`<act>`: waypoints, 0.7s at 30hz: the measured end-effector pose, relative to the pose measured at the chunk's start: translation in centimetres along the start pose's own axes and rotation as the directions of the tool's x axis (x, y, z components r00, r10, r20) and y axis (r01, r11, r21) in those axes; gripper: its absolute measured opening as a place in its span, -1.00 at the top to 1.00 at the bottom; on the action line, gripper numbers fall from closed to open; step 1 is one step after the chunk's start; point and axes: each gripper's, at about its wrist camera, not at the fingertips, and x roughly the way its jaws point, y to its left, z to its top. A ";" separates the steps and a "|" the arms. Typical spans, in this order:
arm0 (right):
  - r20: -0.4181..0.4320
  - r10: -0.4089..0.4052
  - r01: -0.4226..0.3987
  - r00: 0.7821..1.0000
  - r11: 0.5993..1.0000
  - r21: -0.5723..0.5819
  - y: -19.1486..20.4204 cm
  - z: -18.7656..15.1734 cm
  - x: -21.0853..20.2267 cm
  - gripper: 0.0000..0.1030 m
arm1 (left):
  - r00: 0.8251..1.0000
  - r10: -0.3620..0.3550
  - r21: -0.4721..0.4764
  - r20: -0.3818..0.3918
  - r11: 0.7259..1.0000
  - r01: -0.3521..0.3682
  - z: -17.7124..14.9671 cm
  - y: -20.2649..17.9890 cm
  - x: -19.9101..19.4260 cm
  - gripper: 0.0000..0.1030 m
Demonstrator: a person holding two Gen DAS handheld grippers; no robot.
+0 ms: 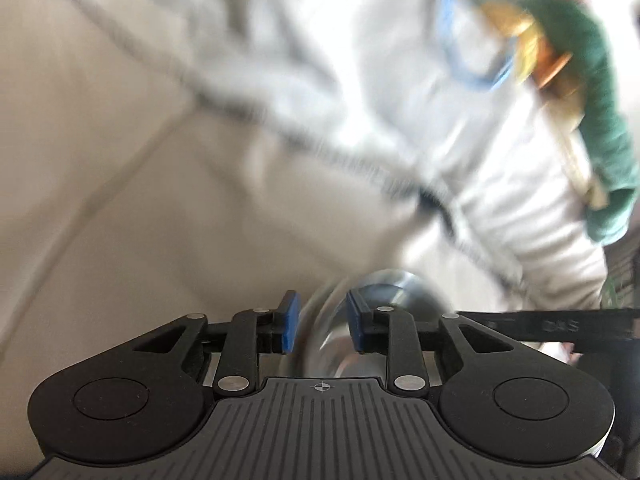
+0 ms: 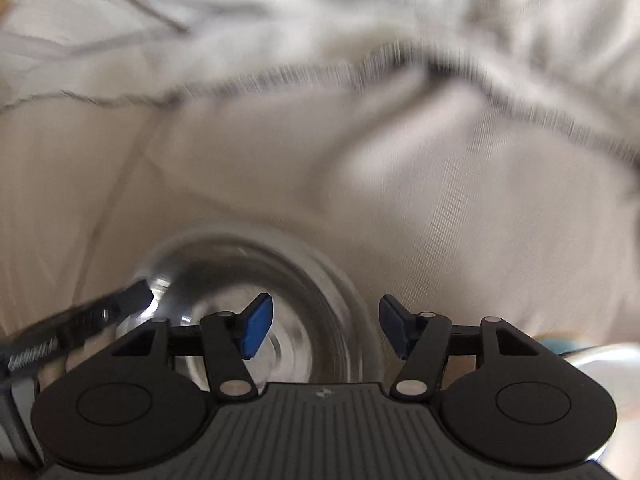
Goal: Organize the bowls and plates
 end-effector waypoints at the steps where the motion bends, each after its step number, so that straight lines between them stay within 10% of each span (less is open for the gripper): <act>1: 0.063 -0.007 0.008 0.998 1.000 -0.018 0.0 -0.3 -2.0 -0.18 | 0.999 -0.009 0.027 0.038 1.000 0.008 0.2 -1.0 -1.0 0.43; 8: 0.324 -0.073 0.042 0.943 0.994 0.100 -5.7 -3.3 -10.9 -0.26 | 0.969 -0.195 0.192 -0.151 0.956 0.222 0.8 -11.2 0.2 0.43; 13: 0.398 -0.227 0.148 0.889 0.965 0.219 -11.3 -7.8 -10.9 -0.27 | 0.968 -0.127 0.325 -0.217 0.925 0.195 -1.1 -19.2 0.6 0.43; 21: 0.389 -0.161 0.000 0.907 0.924 0.382 -17.7 -13.3 -7.3 -0.27 | 0.956 -0.064 0.358 -0.285 0.918 0.168 -4.3 -23.8 2.1 0.52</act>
